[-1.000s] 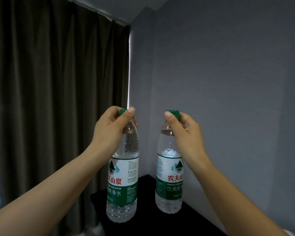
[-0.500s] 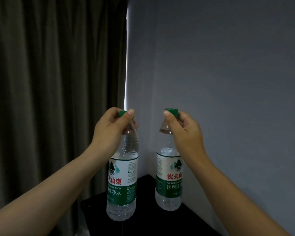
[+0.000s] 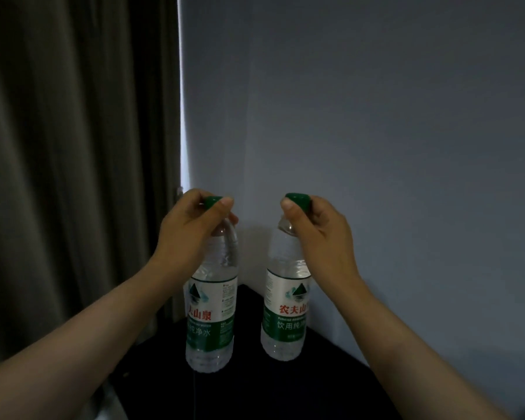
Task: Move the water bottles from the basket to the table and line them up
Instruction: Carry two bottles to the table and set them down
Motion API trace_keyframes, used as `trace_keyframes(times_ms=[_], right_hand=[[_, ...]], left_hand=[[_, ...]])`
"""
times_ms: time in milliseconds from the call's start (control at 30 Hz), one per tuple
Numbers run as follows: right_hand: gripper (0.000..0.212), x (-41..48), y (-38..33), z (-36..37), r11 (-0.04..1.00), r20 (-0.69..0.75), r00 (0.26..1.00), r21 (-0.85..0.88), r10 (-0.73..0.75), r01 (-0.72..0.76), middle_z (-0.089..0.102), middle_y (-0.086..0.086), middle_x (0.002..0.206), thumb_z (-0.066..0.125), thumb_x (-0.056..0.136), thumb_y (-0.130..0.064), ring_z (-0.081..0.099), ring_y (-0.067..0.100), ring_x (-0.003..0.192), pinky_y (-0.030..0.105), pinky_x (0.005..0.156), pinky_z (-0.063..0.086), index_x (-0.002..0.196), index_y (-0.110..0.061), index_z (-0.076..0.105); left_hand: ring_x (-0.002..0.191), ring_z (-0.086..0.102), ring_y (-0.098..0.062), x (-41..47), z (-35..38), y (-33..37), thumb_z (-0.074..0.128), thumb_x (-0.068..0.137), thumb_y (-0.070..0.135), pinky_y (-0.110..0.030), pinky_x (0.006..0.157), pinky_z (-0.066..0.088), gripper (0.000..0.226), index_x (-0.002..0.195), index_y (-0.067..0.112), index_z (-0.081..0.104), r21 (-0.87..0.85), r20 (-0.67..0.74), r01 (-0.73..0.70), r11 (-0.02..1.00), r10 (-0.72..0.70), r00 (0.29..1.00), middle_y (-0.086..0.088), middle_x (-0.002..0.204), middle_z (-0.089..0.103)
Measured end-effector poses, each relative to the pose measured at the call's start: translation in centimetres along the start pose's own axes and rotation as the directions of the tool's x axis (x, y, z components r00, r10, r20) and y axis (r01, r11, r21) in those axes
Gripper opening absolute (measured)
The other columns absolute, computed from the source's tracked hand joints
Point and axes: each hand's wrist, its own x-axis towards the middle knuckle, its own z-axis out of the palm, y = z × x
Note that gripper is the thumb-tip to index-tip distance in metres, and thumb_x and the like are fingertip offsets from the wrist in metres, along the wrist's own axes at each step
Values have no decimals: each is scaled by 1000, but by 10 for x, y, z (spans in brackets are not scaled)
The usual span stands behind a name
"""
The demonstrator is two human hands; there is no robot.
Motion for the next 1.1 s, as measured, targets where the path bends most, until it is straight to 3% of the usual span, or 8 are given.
trace_keyframes(times_ms=[133, 267, 467, 633, 733, 800, 933, 1100], right_hand=[[8, 0, 47, 17, 997, 8, 997, -21, 73, -73, 70, -11, 83, 65, 89, -30, 65, -3, 77, 8, 67, 46, 94, -24, 68], [13, -2, 100, 26, 984, 27, 984, -37, 176, -175, 71, -7, 86, 66, 87, -31, 67, 6, 82, 19, 73, 51, 97, -23, 69], [13, -7, 178, 30, 958, 80, 955, -71, 284, -279, 72, -4, 90, 67, 87, -30, 68, 10, 86, 29, 79, 56, 97, -21, 67], [6, -13, 235, 32, 933, 137, 924, -112, 357, -343, 71, 0, 86, 70, 85, -25, 68, 14, 84, 32, 76, 57, 89, -24, 66], [9, -17, 268, 34, 909, 153, 901, -163, 406, -382, 71, 4, 86, 73, 82, -22, 68, 20, 84, 38, 78, 56, 87, -24, 66], [12, -21, 291, 36, 882, 164, 871, -183, 462, -433, 71, 5, 86, 74, 82, -22, 68, 22, 85, 44, 80, 56, 91, -17, 66], [12, -33, 335, 40, 849, 171, 836, -203, 521, -488, 70, 7, 86, 73, 82, -22, 68, 24, 84, 50, 79, 55, 91, -17, 66], [12, -50, 370, 46, 823, 175, 810, -234, 559, -518, 71, 1, 83, 74, 81, -23, 68, 16, 80, 43, 76, 57, 87, -27, 65]], left_hand=[[72, 70, -14, 15, -3, -56, 65, 85, 28, -22, 63, 52, 14, 81, 16, 59, -65, 21, 67, 996, -66, 998, -4, 80, 74], [72, 70, -11, 22, -3, -108, 70, 75, 36, -18, 61, 52, 25, 83, 15, 60, -89, 32, 111, 990, -108, 994, -1, 79, 75], [82, 69, -20, 26, 5, -188, 72, 73, 34, -33, 76, 53, 18, 78, 23, 60, 8, 3, 185, 983, -185, 983, -8, 83, 73], [63, 66, -3, 19, 12, -254, 75, 78, 24, -14, 58, 50, 18, 79, 21, 58, 169, -55, 213, 962, -206, 977, 3, 69, 70], [75, 67, -30, 14, 13, -294, 74, 78, 17, -45, 71, 54, 24, 84, 6, 53, 167, -44, 277, 946, -273, 961, -19, 79, 68], [84, 66, -39, 12, 12, -320, 74, 78, 13, -54, 79, 53, 25, 85, 5, 51, 139, -56, 339, 930, -335, 941, -24, 86, 67], [79, 66, -21, 7, 13, -366, 75, 77, 17, -38, 72, 53, 24, 83, 14, 52, 198, -89, 397, 896, -386, 918, -11, 84, 69], [80, 68, -9, -5, 16, -402, 78, 74, 14, -18, 69, 52, 24, 81, 17, 56, 195, -152, 409, 891, -385, 910, -3, 85, 71]])
